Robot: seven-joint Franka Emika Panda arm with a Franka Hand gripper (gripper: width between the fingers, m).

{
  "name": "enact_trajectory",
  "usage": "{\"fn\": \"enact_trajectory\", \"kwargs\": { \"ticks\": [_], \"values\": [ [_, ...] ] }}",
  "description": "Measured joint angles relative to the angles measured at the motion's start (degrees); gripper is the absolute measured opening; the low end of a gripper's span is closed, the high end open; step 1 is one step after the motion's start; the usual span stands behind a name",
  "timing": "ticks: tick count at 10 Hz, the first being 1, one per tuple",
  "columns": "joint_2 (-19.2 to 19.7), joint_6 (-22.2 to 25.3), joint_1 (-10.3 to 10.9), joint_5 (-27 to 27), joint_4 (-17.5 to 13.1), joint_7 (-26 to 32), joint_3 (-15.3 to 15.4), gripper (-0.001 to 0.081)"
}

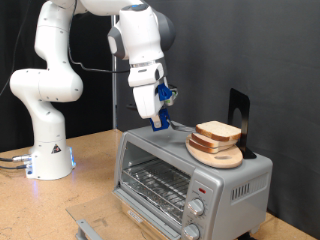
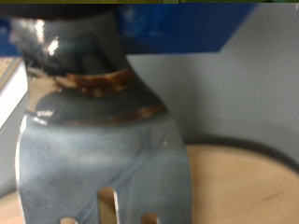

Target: Make a piece of toast with the oven

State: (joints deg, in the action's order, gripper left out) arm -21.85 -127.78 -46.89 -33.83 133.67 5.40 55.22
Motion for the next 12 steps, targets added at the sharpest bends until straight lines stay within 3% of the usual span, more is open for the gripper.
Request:
{"fn": "enact_trajectory", "kwargs": {
  "ticks": [4, 12],
  "values": [
    [2.9, 0.0, -3.6, 4.6, -3.7, -6.8, 5.2, 0.0269],
    [8.2, -2.2, -11.3, 10.2, -7.1, -14.0, 15.4, 0.0269]
  ]
}}
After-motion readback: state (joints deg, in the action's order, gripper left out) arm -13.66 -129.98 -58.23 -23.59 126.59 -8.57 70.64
